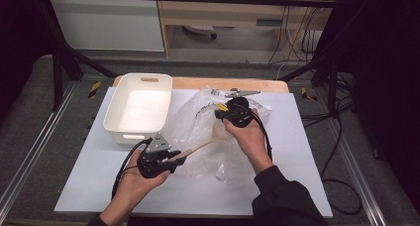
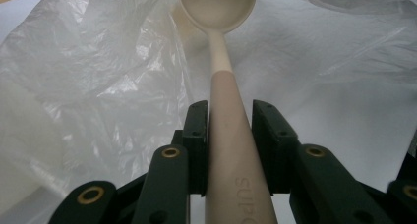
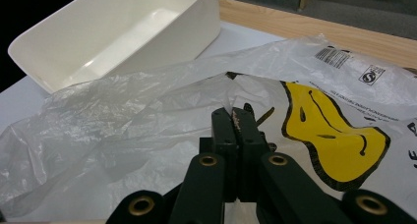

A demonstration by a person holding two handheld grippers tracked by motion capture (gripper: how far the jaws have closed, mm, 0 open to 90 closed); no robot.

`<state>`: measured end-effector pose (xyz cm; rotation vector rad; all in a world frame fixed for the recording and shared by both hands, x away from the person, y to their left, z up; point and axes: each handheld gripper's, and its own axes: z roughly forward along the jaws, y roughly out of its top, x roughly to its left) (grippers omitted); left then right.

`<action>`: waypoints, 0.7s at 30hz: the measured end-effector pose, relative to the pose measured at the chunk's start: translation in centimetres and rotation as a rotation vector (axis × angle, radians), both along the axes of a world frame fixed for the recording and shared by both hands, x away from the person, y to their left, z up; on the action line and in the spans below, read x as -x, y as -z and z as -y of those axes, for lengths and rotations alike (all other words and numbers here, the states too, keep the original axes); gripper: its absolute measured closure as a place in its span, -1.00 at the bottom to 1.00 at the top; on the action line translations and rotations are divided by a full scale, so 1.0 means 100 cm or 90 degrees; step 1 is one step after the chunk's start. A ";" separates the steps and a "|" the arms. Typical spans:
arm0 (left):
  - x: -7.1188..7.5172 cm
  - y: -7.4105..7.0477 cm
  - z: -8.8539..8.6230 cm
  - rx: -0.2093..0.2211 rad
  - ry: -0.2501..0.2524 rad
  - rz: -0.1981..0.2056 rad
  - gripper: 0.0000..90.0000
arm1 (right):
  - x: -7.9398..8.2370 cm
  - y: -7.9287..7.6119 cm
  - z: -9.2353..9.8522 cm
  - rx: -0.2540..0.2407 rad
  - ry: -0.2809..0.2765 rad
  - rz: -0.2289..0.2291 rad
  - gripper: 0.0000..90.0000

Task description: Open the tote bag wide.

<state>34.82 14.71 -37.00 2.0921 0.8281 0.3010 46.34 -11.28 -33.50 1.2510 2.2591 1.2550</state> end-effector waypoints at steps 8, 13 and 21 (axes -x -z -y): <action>-0.010 0.008 0.013 -0.011 -0.011 0.011 0.52 | 0.003 -0.006 0.003 -0.003 0.000 0.010 1.00; -0.013 0.013 0.017 -0.019 -0.013 0.013 0.52 | 0.006 -0.015 0.006 -0.007 0.004 0.020 1.00; -0.019 0.018 0.019 -0.024 -0.021 0.022 0.52 | 0.010 -0.031 0.013 -0.013 0.008 0.039 1.00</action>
